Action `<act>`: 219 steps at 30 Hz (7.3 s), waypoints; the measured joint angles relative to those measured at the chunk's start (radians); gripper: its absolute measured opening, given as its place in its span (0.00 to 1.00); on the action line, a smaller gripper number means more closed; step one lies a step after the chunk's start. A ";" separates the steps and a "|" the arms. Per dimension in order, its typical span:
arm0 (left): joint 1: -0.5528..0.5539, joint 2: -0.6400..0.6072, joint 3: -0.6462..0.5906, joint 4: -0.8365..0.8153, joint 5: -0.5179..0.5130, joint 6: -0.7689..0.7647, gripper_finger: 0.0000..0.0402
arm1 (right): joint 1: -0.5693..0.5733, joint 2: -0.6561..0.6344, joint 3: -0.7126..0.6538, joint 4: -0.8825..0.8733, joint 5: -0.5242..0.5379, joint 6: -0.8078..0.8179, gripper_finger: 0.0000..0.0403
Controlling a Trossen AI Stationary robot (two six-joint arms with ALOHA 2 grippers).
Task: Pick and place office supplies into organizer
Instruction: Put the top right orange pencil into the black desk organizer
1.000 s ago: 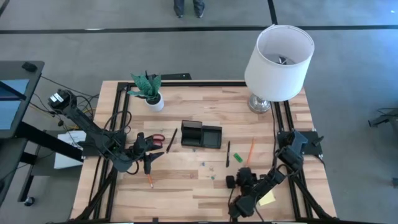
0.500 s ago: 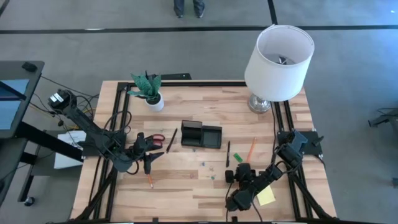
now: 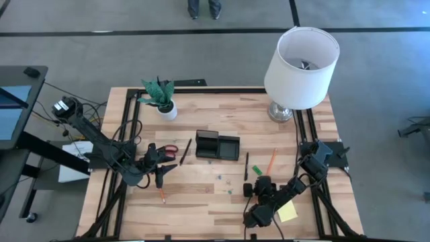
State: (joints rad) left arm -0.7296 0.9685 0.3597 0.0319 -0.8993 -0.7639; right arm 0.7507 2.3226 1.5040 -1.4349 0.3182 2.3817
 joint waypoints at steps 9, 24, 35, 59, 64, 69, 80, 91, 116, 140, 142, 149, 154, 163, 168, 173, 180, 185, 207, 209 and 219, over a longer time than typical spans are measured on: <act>0.000 0.000 0.000 0.000 -0.003 0.000 0.34 | 0.006 0.002 0.006 -0.002 0.001 -0.001 0.24; 0.000 0.000 0.000 0.000 -0.003 0.000 0.34 | 0.015 0.004 0.099 0.016 -0.012 -0.012 0.09; 0.000 0.000 0.000 0.000 0.002 0.000 0.34 | 0.020 0.002 0.084 0.027 -0.037 0.001 0.12; 0.000 0.000 0.000 -0.047 0.002 0.001 0.34 | -0.005 0.006 0.079 -0.017 0.011 0.023 0.14; 0.000 0.000 0.000 -0.051 0.002 0.001 0.34 | -0.012 0.006 0.079 -0.007 0.051 0.030 0.14; 0.000 0.000 0.000 -0.051 0.001 0.001 0.34 | -0.020 0.006 0.081 0.004 0.078 0.031 0.14; 0.000 0.000 0.000 -0.059 0.002 0.001 0.34 | -0.033 0.005 0.084 -0.022 -0.013 0.018 0.15; 0.000 0.000 0.000 -0.088 0.002 0.001 0.34 | -0.077 0.005 0.082 -0.049 -0.049 -0.016 0.26; 0.000 0.000 0.000 -0.105 0.003 0.000 0.34 | -0.093 0.007 0.080 -0.061 -0.017 0.023 0.34; 0.000 0.000 0.000 -0.110 0.050 -0.007 0.34 | -0.044 -0.002 -0.020 0.020 -0.004 0.093 0.29; 0.000 0.000 0.000 -0.110 0.051 -0.007 0.34 | -0.030 -0.002 -0.021 0.022 0.007 0.109 0.29; 0.000 0.000 0.000 -0.110 0.052 -0.030 0.34 | -0.029 -0.001 -0.022 0.024 0.032 0.110 0.29; 0.000 0.000 0.000 -0.110 0.058 -0.044 0.34 | -0.018 0.000 -0.023 0.024 0.034 0.109 0.29; 0.000 0.000 0.000 -0.110 0.057 -0.053 0.34 | 0.000 0.002 -0.023 0.025 0.041 0.105 0.29; 0.000 0.000 0.000 -0.109 0.057 -0.053 0.34 | 0.000 0.002 -0.022 0.032 0.045 0.096 0.23; 0.000 0.000 0.000 -0.109 0.057 -0.053 0.34 | 0.007 0.001 -0.021 0.042 0.051 0.082 0.10; 0.000 0.000 0.000 -0.109 0.057 -0.063 0.34 | 0.009 0.000 -0.020 0.041 0.051 0.076 0.03; 0.000 0.000 0.000 -0.110 0.057 -0.063 0.34 | 0.016 0.003 -0.010 0.034 0.049 0.074 0.02; 0.000 0.000 0.000 -0.110 0.050 -0.058 0.34 | 0.075 0.011 0.264 -0.085 0.083 -0.031 0.00; 0.000 0.000 0.000 -0.109 0.042 -0.057 0.34 | 0.076 0.011 0.301 -0.109 0.117 -0.063 0.00; 0.000 0.000 0.000 -0.109 0.021 -0.052 0.34 | 0.066 0.007 0.506 -0.134 0.273 -0.333 0.00</act>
State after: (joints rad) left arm -0.7296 0.9688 0.3595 -0.0776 -0.8787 -0.8162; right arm 0.8172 2.3295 2.0096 -1.5692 0.5914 2.0489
